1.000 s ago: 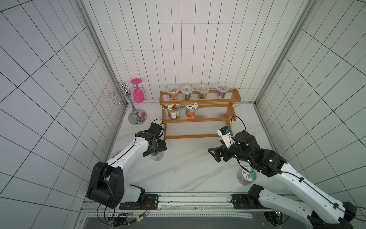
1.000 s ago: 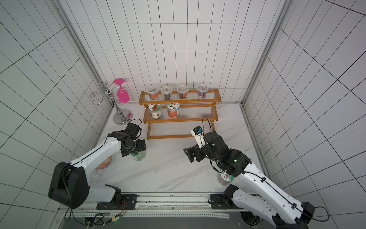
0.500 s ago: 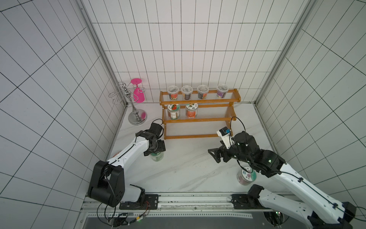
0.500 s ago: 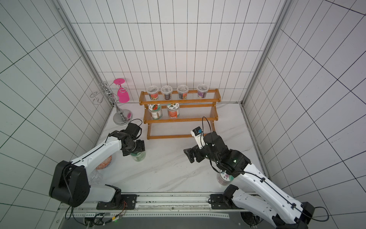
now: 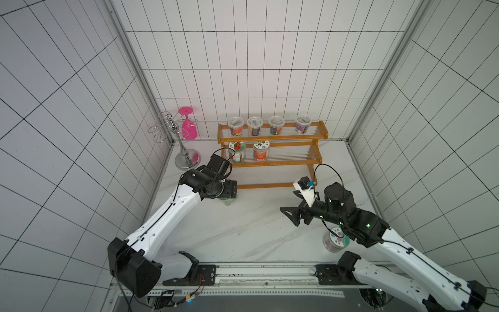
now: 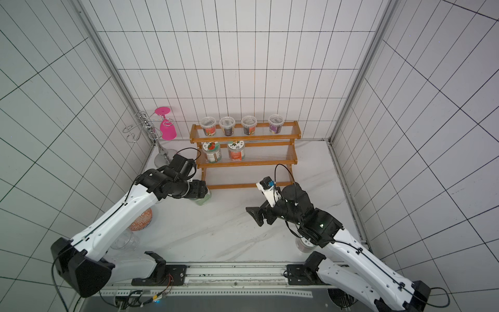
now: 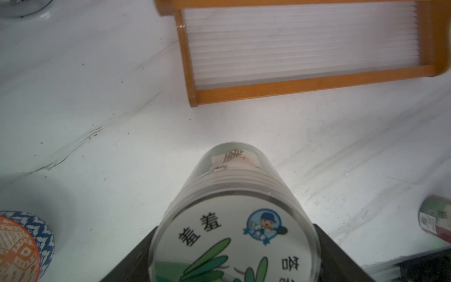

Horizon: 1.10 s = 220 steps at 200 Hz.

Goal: Place the seed container on the shelf
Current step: Pick up the seed jar at the center of the board.

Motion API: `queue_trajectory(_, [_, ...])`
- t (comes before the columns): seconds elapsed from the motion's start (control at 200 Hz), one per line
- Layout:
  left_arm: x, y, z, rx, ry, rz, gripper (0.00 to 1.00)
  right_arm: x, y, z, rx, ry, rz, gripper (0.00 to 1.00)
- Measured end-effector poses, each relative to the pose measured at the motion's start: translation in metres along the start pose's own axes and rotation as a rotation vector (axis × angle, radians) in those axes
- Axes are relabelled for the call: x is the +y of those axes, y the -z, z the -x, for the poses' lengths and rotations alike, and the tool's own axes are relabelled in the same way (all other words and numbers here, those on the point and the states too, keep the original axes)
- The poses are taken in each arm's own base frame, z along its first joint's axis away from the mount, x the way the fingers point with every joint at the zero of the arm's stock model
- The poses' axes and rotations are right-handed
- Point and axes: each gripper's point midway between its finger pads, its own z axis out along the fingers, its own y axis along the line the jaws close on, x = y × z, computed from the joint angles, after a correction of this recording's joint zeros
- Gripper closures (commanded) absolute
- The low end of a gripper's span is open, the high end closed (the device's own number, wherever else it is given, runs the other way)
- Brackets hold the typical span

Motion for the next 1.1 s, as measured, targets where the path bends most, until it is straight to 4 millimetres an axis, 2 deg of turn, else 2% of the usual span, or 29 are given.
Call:
queue_trajectory(0.21, [-0.055,0.040,0.007,-0.053,-0.164,-0.104,0.45,0.009,-0.014,0.002,-0.088,0.116,0.069,0.01])
queue_trajectory(0.41, [-0.092,0.052,0.000,-0.031,-0.267,-0.155,0.45,0.009,-0.027,0.010,-0.161,0.200,0.074,0.01])
queue_trajectory(0.56, [-0.108,0.047,-0.008,0.019,-0.302,-0.167,0.45,0.013,-0.034,0.017,-0.212,0.258,0.098,0.01])
queue_trajectory(0.74, [-0.120,0.041,-0.019,0.069,-0.324,-0.187,0.46,0.022,-0.040,0.015,-0.246,0.313,0.154,0.01])
queue_trajectory(1.099, [-0.142,0.045,-0.027,0.072,-0.367,-0.265,0.46,0.034,-0.055,0.011,-0.251,0.361,0.233,0.01])
